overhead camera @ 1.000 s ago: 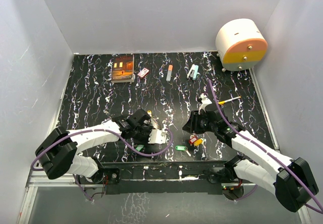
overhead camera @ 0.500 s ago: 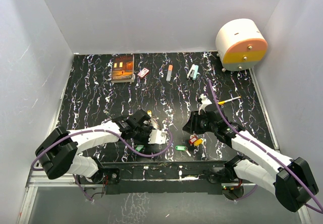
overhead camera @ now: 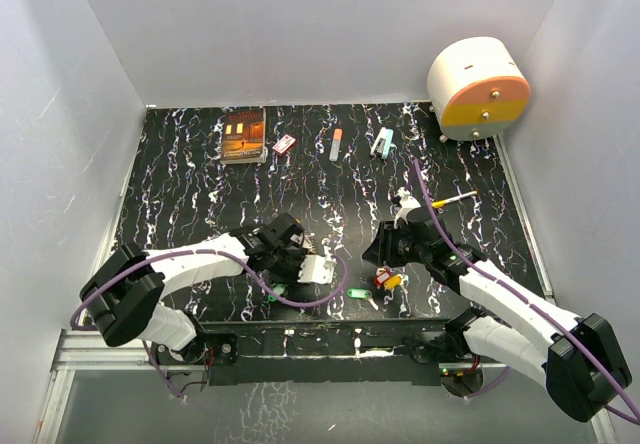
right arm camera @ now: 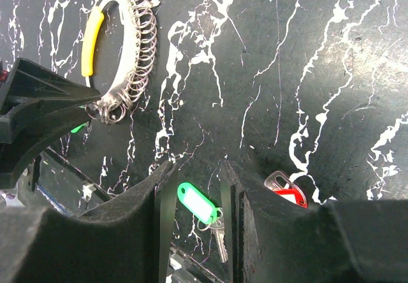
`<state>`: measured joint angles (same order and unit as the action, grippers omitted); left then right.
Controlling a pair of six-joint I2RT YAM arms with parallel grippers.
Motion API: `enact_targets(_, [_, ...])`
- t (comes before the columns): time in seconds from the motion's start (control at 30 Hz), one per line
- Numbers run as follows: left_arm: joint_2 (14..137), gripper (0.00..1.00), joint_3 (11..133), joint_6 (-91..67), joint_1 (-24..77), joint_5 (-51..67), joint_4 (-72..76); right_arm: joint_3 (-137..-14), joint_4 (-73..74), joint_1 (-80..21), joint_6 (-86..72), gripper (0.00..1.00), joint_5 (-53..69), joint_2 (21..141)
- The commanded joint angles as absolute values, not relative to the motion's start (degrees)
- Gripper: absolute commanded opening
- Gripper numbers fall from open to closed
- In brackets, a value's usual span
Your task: Put the keys on the keyring
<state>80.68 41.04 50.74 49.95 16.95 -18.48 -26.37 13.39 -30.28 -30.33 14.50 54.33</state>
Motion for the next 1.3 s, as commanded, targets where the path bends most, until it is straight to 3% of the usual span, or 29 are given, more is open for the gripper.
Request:
enact_targets(0.0, [81.1,0.28,44.1,52.9,49.8,18.3,-21.1,-26.1,10.4,-30.5,-30.1,0.38,13.6,52.8])
enact_targets(1.27, [83.1,0.23,47.5,57.0,50.4,20.7,-27.9,-25.9,10.5,-30.5,-30.2,0.38,13.4,52.6])
